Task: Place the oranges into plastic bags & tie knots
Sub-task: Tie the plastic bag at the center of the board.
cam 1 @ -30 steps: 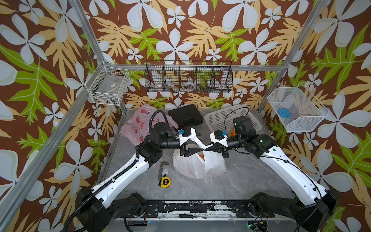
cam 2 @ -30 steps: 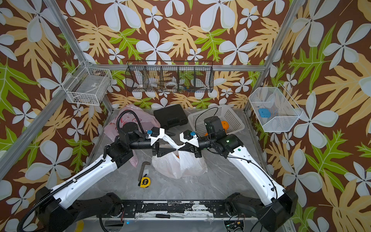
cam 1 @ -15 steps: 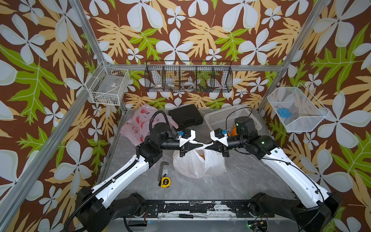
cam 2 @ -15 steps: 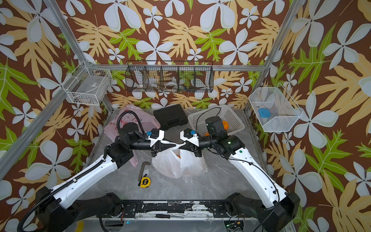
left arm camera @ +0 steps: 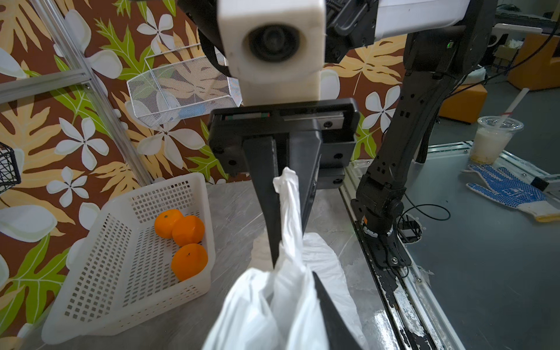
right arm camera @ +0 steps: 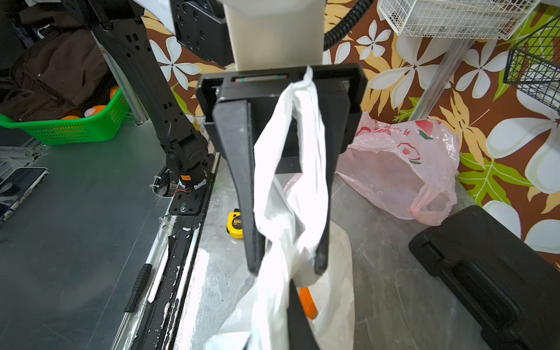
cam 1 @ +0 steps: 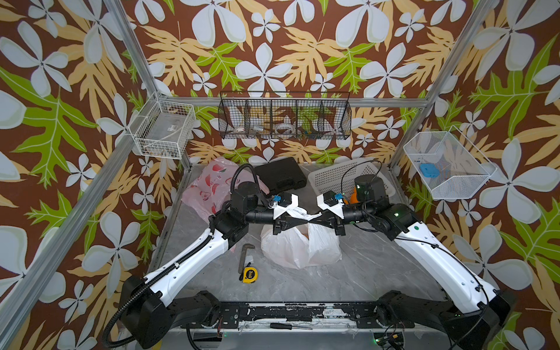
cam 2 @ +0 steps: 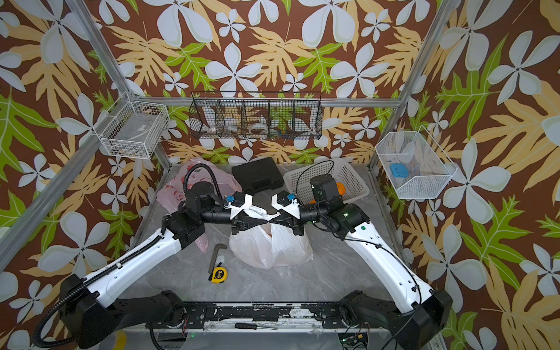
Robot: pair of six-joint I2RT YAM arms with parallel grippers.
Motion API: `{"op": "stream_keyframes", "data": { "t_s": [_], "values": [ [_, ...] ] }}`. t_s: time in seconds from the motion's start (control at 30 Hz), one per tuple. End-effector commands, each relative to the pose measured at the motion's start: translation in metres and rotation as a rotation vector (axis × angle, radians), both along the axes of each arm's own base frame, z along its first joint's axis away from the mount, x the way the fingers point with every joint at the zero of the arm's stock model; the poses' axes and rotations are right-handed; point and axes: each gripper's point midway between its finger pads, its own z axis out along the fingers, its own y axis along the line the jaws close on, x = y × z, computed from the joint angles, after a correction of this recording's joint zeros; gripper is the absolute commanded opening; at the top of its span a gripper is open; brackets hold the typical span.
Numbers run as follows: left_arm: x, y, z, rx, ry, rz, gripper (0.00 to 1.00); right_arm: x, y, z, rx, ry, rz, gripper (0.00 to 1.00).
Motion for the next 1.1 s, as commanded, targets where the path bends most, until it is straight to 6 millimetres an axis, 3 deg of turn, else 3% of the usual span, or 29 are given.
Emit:
{"op": "stream_keyframes", "data": {
  "t_s": [0.0, 0.03, 0.13, 0.23, 0.33, 0.57, 0.67, 0.73, 0.8, 1.07],
  "values": [
    [-0.001, 0.001, 0.000, 0.003, -0.017, -0.007, 0.14, 0.002, 0.002, 0.008, 0.024, -0.008, -0.004, 0.09],
    [0.000, 0.001, 0.000, 0.005, -0.019, 0.002, 0.09, 0.002, 0.001, 0.008, 0.019, -0.007, -0.012, 0.12],
    [0.002, 0.003, 0.000, 0.010, -0.028, 0.024, 0.00, 0.005, -0.004, 0.007, 0.005, -0.019, -0.061, 0.44],
    [0.002, 0.004, 0.001, 0.010, -0.034, 0.030, 0.00, 0.002, -0.010, 0.010, 0.014, -0.034, -0.098, 0.57],
    [0.002, 0.004, 0.002, 0.011, -0.040, 0.033, 0.00, -0.004, -0.014, 0.016, 0.041, -0.040, -0.118, 0.62],
    [0.002, 0.005, 0.003, 0.014, -0.042, 0.036, 0.00, -0.007, -0.014, 0.031, 0.094, -0.057, -0.123, 0.45],
    [0.002, 0.005, 0.005, 0.012, -0.042, 0.036, 0.00, -0.008, -0.012, 0.032, 0.101, -0.051, -0.106, 0.27],
    [0.002, 0.005, 0.006, 0.009, -0.037, 0.037, 0.16, -0.008, -0.012, 0.032, 0.099, -0.054, -0.106, 0.13],
    [0.000, 0.005, 0.006, 0.008, -0.037, 0.027, 0.21, -0.008, -0.013, 0.034, 0.101, -0.059, -0.107, 0.05],
    [0.000, 0.004, 0.003, 0.012, -0.035, 0.019, 0.22, -0.011, -0.015, 0.050, 0.117, -0.095, -0.111, 0.04]
  ]
}}
